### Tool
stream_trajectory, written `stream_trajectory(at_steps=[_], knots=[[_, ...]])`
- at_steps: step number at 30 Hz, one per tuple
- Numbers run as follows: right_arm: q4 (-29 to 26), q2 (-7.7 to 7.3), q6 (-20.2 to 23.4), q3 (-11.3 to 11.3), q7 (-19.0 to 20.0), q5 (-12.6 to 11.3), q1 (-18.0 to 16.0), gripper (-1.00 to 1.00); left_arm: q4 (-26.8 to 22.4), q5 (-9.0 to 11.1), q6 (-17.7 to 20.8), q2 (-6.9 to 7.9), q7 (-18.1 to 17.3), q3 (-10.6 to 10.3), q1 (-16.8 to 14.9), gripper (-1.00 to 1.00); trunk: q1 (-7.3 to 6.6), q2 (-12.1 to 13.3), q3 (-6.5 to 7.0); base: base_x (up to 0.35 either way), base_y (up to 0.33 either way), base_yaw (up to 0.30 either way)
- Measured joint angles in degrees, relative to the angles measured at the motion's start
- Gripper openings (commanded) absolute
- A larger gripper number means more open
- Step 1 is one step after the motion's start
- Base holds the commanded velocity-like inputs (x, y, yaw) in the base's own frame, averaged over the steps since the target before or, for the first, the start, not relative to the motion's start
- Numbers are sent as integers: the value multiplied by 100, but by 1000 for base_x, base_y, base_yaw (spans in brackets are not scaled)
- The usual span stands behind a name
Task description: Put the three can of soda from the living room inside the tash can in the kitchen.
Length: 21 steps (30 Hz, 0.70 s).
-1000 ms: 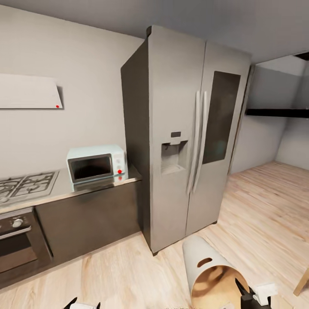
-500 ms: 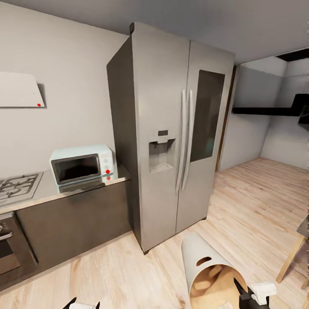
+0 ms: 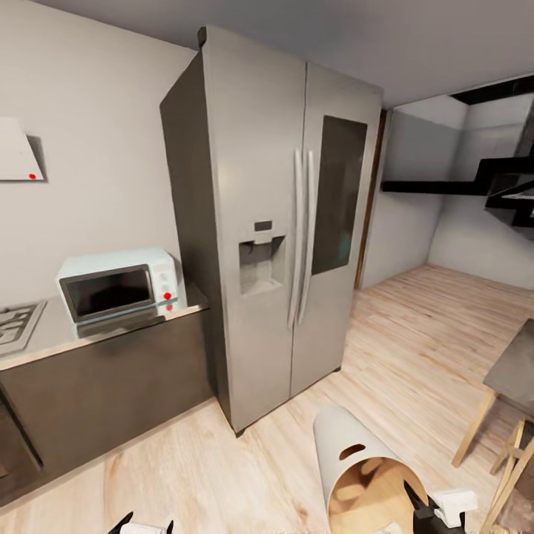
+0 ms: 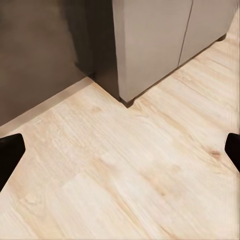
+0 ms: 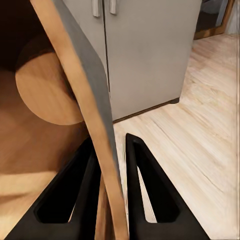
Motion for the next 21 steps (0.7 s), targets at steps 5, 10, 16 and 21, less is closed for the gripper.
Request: stream_trajectory(at_steps=[5, 10, 16, 21], knots=[[0, 0, 3, -3, -6, -14, 0, -100, 0, 2, -26, -2, 6, 9, 0, 100, 0, 0, -17, 0, -216, -221], [-1, 0, 3, -7, -10, -11, 0, -100, 0, 5, -33, -3, 5, 1, 0, 100, 0, 0, -22, 0, -262, -234], [-1, 0, 3, -9, -10, -12, 0, -100, -4, 6, -39, -3, 1, -5, 0, 100, 0, 0, -23, 0, -275, -243], [0, 0, 5, -12, -12, -16, 0, -100, -4, 14, -41, -3, 1, 4, 0, 100, 0, 0, -23, 0, -250, -250]])
